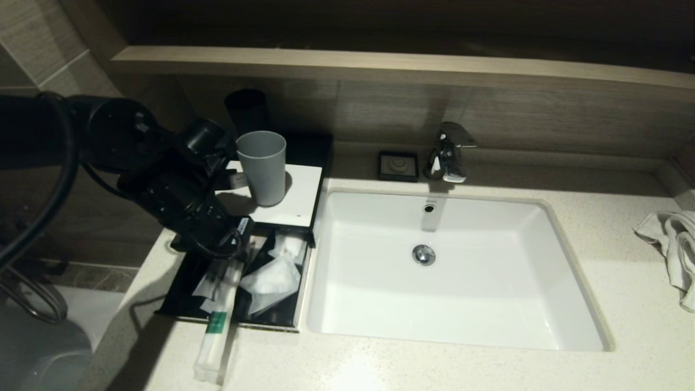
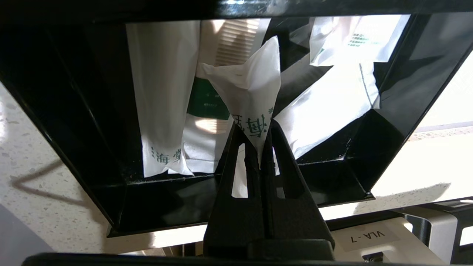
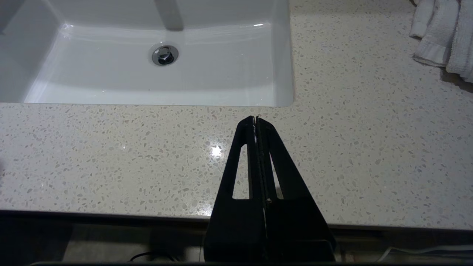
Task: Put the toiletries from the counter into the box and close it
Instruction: Place the bathroom toiletry into the drawer
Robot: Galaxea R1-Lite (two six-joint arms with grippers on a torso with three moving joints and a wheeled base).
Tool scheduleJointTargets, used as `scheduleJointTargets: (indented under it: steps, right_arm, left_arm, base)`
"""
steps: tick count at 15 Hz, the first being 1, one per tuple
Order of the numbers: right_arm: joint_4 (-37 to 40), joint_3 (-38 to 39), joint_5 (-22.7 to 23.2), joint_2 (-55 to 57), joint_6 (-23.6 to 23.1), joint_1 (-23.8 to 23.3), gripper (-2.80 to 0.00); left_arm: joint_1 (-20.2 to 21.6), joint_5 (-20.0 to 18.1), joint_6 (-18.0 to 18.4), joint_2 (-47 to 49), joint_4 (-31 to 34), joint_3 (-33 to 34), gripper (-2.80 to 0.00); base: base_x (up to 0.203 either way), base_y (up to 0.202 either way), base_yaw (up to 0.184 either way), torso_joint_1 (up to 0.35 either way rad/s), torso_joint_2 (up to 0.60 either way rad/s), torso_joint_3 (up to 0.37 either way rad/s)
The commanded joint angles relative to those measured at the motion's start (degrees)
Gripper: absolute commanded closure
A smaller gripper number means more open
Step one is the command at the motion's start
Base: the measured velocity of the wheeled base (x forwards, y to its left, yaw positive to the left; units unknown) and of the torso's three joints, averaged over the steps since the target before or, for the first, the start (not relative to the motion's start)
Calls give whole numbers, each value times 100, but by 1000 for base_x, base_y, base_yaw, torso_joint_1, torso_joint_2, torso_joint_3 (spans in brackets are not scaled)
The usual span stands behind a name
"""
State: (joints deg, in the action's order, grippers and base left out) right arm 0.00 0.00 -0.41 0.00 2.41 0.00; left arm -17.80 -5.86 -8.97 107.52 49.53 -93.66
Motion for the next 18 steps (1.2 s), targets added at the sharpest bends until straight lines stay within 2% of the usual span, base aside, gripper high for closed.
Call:
scheduleJointTargets:
  steps: [1, 7, 11, 18]
  right_arm:
    - [0, 0, -2, 0, 0, 0, 0]
    - [0, 0, -2, 0, 5, 0, 0]
    - [0, 0, -2, 0, 4, 0, 0]
    - [0, 0, -2, 0, 4, 0, 0]
  left_arm:
    - [13, -2, -8, -172, 22, 86, 0]
    - [39, -2, -17, -425, 197, 102, 0]
    - [145, 1, -18, -388, 405, 111, 0]
    - [303, 6, -34, -183, 411, 38, 0]
  base:
    - [0, 0, 0, 0, 0, 0]
    - [0, 0, 0, 0, 0, 0]
    - [0, 0, 0, 0, 0, 0]
    - [0, 0, 0, 0, 0, 0]
